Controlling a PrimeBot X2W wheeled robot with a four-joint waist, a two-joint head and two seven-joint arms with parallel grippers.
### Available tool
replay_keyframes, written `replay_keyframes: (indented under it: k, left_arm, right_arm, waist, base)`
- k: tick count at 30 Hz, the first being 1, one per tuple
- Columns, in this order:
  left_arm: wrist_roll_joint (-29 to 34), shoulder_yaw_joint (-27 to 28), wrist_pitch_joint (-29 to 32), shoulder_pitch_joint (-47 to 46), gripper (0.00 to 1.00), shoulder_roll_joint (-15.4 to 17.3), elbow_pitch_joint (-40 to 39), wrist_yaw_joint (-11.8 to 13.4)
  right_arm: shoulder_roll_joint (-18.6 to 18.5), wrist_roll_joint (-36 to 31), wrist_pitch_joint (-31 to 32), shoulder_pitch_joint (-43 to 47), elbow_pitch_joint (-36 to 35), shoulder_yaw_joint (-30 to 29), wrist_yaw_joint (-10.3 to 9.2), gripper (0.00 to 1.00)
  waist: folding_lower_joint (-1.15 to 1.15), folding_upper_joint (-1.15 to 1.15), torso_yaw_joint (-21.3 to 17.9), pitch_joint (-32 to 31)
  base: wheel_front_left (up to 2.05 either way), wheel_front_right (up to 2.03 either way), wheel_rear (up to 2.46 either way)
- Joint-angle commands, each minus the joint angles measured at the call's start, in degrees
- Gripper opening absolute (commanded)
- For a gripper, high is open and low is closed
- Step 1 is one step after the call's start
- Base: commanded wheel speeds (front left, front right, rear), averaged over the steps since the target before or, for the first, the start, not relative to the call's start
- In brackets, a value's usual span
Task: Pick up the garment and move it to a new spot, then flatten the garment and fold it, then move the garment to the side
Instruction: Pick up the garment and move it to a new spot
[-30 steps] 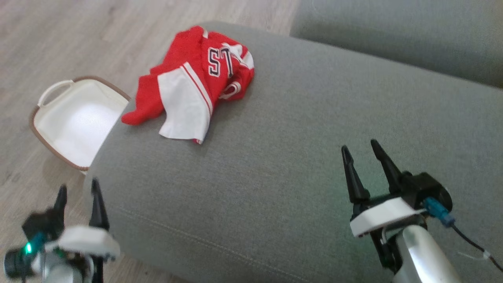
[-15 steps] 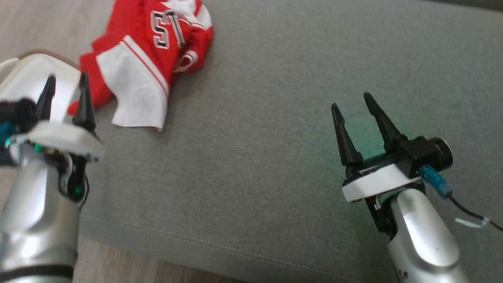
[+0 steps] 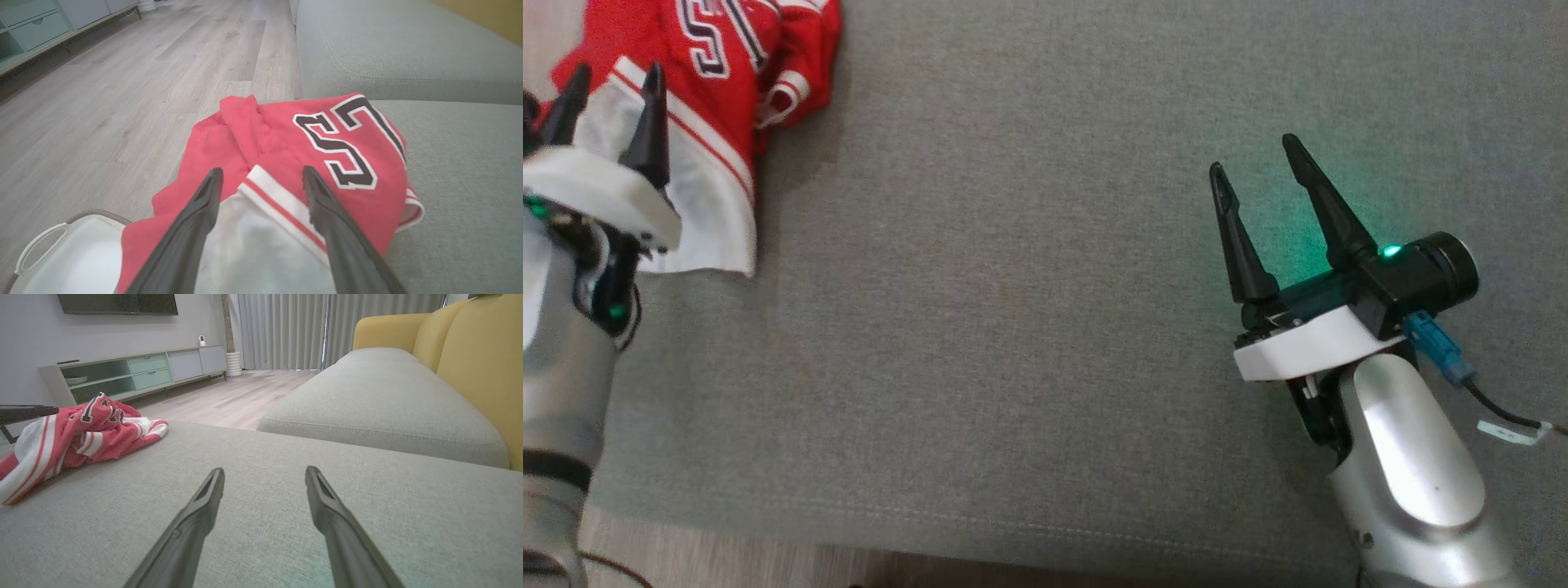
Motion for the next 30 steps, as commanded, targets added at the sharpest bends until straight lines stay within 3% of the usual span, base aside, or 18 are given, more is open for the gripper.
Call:
replay_keyframes:
  k: [1, 8, 10, 11, 16, 22, 30]
  left_arm:
    - [-0.3, 1.5, -0.4, -2.8, 1.0, 3.6, -0.7, 0.1]
    - [-0.8, -0.2, 1.1, -7.7, 1.0, 3.8, 8.2, 0.1]
    - [-0.7, -0.6, 1.4, -8.2, 0.29, 3.6, 10.5, 0.1]
    - [-0.9, -0.7, 1.6, -8.4, 0.0, 3.3, 11.4, 0.1]
    - [-1.7, -2.0, 1.4, -9.4, 0.0, 2.5, 13.0, 0.1]
    - [-1.1, -2.2, -0.2, -11.2, 0.0, 3.9, 11.6, 0.1]
    - [2.6, -0.2, -0.5, -12.1, 0.0, 5.4, -2.2, 0.5]
  right_arm:
    - [0.3, -0.4, -0.6, -1.2, -2.0, 1.1, 0.43, 1.0]
    - [0.3, -0.5, -0.6, -1.6, -2.0, 0.6, 0.43, 1.0]
    - [0.3, -0.2, -0.6, -1.6, -1.9, 0.6, 0.43, 1.0]
    - [0.3, -0.1, -0.6, -1.6, -1.9, 0.5, 0.43, 1.0]
    - [0.3, 0.9, -0.6, -1.4, -1.5, -0.1, 0.43, 1.0]
    - [0.3, 2.6, -0.6, -0.8, -0.9, -0.3, 0.43, 1.0]
    - [0.3, 5.7, -0.6, 1.7, -0.3, -1.2, 0.43, 1.0]
  waist:
    - [-0.01, 0.0, -0.7, 1.0]
    - [-0.01, 0.0, -1.4, 2.6]
    - [-0.01, 0.0, -1.5, 2.4]
    - [-0.01, 0.0, -1.5, 2.3]
    - [-0.01, 0.0, -1.1, 1.4]
    - [-0.01, 0.0, -0.8, -1.9]
    - [-0.01, 0.0, -2.2, -8.1]
  base:
    - [0.0, 0.0, 0.0]
    - [0.0, 0.0, 0.0]
    - [0.0, 0.0, 0.0]
    - [0.0, 0.0, 0.0]
    - [0.0, 0.0, 0.0]
    - [0.0, 0.0, 0.0]
    - [0.0, 0.0, 0.0]
